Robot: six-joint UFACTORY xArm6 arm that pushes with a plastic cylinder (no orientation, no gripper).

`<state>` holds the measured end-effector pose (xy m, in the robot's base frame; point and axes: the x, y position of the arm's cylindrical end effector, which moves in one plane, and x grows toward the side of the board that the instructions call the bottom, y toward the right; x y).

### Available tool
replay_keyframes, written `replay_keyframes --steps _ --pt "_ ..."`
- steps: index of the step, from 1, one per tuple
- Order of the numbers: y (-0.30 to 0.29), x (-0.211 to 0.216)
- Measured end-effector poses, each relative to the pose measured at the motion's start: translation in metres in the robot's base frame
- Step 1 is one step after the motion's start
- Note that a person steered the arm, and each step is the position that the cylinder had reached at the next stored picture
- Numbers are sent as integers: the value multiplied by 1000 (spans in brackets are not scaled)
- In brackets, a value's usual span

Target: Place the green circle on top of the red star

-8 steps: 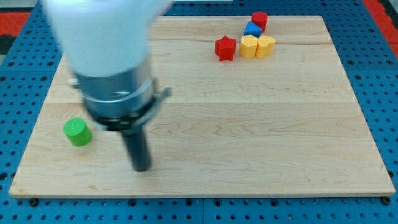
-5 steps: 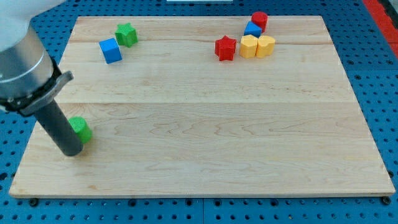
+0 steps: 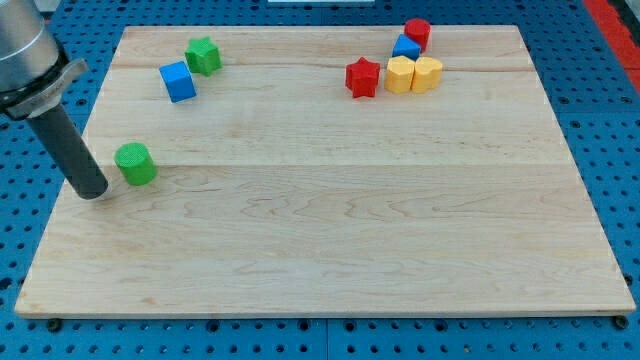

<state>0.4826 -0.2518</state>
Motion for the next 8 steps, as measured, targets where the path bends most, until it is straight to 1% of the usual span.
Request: replay_keyframes --steps 8 --pt "4 -7"
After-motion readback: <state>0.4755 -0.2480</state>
